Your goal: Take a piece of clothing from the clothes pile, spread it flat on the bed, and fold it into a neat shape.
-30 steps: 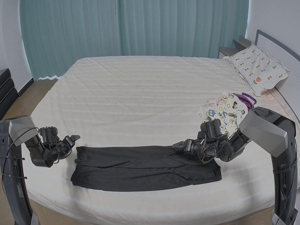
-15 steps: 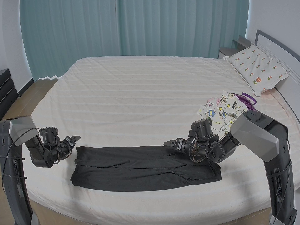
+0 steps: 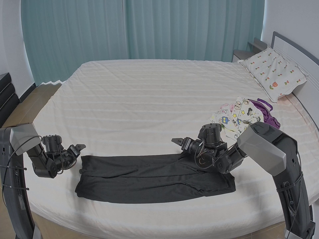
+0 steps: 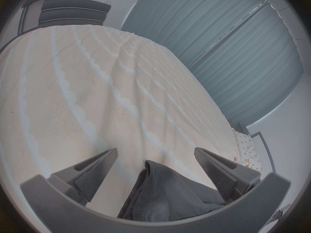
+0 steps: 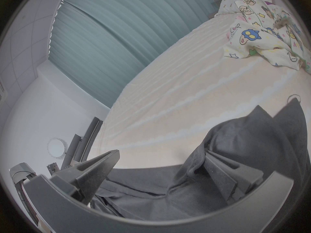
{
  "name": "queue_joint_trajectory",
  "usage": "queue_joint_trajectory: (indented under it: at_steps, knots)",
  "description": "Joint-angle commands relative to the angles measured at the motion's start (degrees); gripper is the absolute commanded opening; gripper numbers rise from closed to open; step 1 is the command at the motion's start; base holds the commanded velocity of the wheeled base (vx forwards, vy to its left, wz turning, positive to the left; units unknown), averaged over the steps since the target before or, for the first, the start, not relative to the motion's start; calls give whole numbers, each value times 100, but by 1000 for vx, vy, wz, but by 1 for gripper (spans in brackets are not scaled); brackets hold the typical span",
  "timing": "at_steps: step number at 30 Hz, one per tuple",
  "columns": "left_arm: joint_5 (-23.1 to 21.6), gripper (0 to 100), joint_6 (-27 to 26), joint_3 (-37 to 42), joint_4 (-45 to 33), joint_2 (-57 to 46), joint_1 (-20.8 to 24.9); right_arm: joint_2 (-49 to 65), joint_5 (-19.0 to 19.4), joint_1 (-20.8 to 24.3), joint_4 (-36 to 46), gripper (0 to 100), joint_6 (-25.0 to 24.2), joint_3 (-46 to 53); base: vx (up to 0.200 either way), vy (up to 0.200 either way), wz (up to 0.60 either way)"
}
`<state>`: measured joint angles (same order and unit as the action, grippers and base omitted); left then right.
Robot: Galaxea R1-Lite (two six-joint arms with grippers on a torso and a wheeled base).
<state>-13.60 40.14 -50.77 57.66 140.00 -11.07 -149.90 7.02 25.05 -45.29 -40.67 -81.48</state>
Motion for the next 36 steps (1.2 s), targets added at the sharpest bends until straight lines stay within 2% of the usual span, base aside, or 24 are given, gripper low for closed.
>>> queue_joint_trajectory:
  at_steps: [1,9,11,17,20,21,22,23,25,30,36]
  knots:
    - [-2,100,2,-3,-1,10,-1,66,-8,-18,196,100,50,159,0,0,0]
    - [-2,100,2,6,8,19,-1,417,62,9,416,100,24,326,0,0,0]
    - [-2,100,2,6,8,19,-1,619,194,114,433,100,-20,431,0,0,0]
    - [7,100,2,-3,8,19,-1,373,238,281,468,100,-29,300,0,0,0]
    - [7,100,2,-3,8,19,-1,224,194,299,407,100,-64,89,0,0,0]
    - [7,100,2,-3,8,36,-1,136,142,316,328,100,-310,-122,0,0,0]
    - [7,100,2,-3,8,36,-1,136,142,316,328,100,-310,-122,0,0,0]
    - [7,100,-7,-3,8,36,-1,101,19,316,249,100,-653,-272,0,0,0]
    - [7,100,-7,-3,8,36,-1,22,-78,307,169,100,-802,-421,0,0,0]
    - [7,100,-7,-3,8,36,-1,-154,-351,272,178,100,-802,-615,0,0,0]
    - [7,100,-15,-3,8,36,-1,-119,-377,237,521,100,-811,-667,0,0,0]
